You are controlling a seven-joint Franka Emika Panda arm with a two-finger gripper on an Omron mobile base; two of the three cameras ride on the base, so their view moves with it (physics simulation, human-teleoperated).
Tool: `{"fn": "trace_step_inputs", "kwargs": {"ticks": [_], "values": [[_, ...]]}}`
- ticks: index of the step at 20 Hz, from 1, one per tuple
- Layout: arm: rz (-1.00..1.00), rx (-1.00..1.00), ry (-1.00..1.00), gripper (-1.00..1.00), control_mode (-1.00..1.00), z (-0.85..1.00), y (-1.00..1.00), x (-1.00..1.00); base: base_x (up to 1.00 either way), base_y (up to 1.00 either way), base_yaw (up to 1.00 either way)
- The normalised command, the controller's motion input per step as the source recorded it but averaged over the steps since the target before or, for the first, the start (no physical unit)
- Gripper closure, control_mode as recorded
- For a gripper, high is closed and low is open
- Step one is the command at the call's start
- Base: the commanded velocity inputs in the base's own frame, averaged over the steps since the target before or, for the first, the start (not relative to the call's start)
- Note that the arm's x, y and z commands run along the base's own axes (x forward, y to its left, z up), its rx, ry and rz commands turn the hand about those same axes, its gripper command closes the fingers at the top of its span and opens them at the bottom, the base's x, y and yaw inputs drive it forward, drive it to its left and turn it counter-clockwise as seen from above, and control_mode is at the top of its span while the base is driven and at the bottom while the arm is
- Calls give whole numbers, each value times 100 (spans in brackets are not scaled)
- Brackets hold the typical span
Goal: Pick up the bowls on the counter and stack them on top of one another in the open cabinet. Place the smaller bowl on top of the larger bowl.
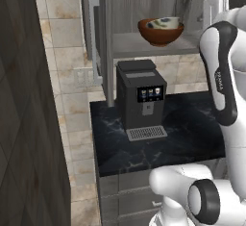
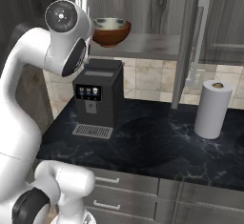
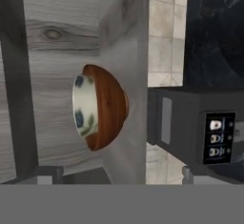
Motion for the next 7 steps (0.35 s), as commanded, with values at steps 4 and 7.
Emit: {"fn": "trace_step_inputs", "kwargs": {"ticks": [4, 7], "values": [[0, 0, -4, -100, -100, 5, -14, -68, 0, 0, 0], [0, 0, -3, -100, -100, 1, -17, -67, 0, 0, 0]]}}
